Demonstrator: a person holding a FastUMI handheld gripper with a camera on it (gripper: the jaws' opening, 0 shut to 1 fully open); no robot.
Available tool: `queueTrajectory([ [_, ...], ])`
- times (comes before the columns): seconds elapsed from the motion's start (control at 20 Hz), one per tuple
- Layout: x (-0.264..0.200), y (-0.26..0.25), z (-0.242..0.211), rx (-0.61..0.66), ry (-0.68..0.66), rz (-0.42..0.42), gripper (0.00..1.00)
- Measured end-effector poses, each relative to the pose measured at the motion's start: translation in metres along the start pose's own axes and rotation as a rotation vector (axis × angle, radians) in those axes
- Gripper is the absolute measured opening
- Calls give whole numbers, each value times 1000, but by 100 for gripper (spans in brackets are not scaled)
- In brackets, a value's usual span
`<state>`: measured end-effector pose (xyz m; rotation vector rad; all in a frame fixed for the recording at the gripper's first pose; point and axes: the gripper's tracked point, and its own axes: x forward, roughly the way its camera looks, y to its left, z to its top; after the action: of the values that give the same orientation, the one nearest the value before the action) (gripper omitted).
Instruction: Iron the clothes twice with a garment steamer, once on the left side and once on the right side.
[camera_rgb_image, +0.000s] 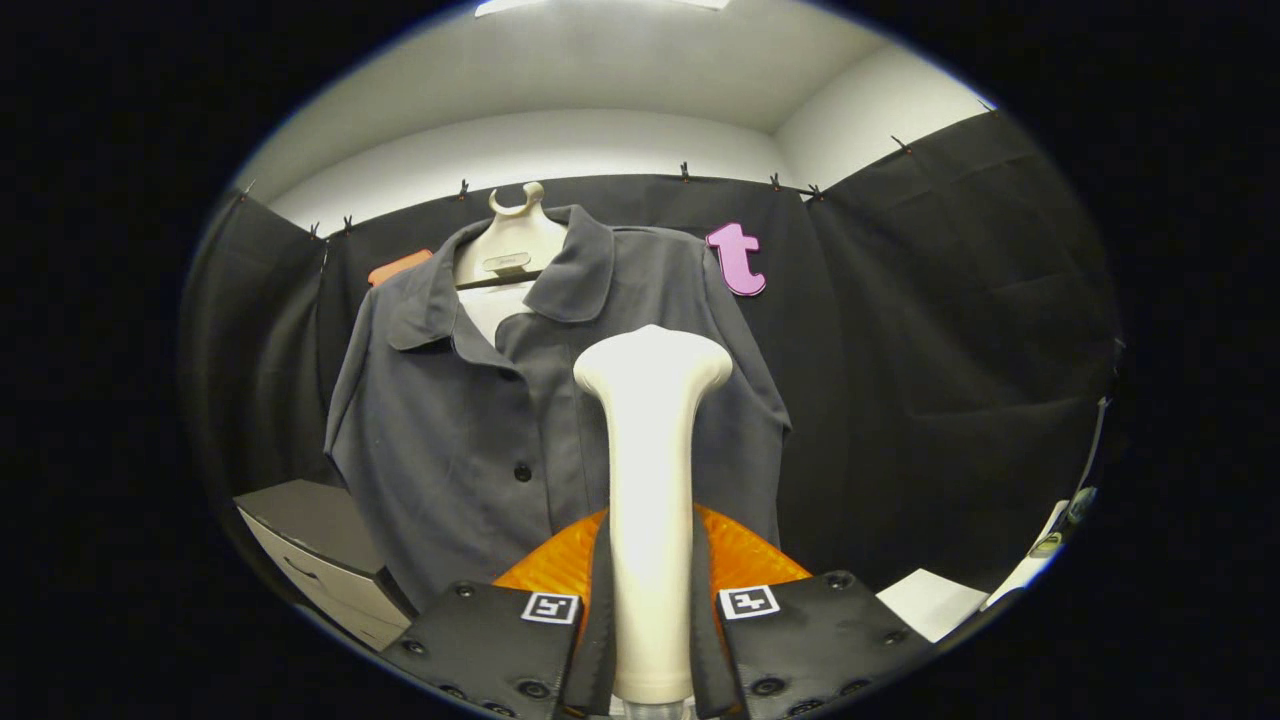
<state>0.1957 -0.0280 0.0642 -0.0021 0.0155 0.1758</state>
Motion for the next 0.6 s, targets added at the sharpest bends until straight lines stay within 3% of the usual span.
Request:
queueTrajectory([
  [0.6,9,1,-11,-36,28,-7,37],
])
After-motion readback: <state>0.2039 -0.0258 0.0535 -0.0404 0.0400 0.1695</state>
